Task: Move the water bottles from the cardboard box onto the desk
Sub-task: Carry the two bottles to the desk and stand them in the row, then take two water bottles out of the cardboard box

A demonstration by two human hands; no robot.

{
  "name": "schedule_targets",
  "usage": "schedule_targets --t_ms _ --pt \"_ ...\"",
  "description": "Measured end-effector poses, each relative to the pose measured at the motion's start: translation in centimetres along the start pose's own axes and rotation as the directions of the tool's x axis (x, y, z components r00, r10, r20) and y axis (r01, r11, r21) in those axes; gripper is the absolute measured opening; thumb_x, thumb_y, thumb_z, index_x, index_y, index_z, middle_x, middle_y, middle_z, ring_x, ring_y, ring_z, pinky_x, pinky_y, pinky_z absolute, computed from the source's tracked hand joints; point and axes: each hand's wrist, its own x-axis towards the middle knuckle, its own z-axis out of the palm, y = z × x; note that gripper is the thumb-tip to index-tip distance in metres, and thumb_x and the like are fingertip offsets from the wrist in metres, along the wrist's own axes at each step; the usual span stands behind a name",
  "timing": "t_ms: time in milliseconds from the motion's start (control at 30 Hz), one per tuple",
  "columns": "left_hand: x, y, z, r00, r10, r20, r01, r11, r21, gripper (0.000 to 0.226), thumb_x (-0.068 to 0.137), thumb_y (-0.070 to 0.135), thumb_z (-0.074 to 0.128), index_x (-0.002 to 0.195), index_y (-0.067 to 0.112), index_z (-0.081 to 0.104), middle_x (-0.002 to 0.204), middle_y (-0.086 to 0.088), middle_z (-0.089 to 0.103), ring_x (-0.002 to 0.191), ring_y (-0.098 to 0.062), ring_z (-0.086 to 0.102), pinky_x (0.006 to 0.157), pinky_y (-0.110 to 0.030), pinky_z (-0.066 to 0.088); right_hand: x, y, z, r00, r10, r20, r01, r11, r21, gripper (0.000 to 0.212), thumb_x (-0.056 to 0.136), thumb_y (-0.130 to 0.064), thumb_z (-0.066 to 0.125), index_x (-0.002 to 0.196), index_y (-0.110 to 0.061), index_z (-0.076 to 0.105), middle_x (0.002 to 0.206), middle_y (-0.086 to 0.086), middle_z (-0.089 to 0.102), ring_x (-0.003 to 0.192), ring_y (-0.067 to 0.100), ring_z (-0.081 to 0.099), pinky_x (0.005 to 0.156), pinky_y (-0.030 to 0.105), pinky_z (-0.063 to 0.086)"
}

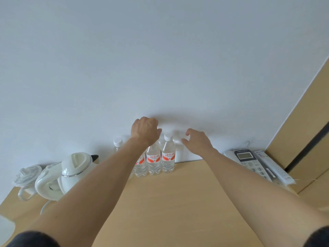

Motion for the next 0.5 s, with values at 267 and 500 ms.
schedule_targets --t_ms 267,500 --pt "1.1 10.8 -1.0 0.953 0.299 -0.044 -0.302 0.951 -0.068 0.034 0.104 0.035 0.044 0.126 0.017 0.062 0.114 -0.003 0.068 0.111 -0.025 0.058 0.095 -0.037 0.042 -5.0 4.6 -6.2 0.979 0.131 -0.157 -0.149 0.983 -0.109 0.047 0.101 -0.041 0.051 0.142 -0.017 0.047 0.127 0.01 0.059 0.124 0.029 0.052 0.091 0.036 0.043" --pt "-2.3 21.9 0.1 0.849 0.526 0.052 -0.517 0.847 -0.12 0.038 0.105 0.035 0.037 0.134 0.018 0.054 0.123 -0.003 0.063 0.116 -0.026 0.054 0.096 -0.038 0.039 -13.1 13.2 -11.3 0.905 0.358 -0.229 -0.396 0.907 -0.145 0.041 0.101 -0.041 0.048 0.134 -0.018 0.05 0.123 0.009 0.061 0.108 0.028 0.059 0.081 0.037 0.05"
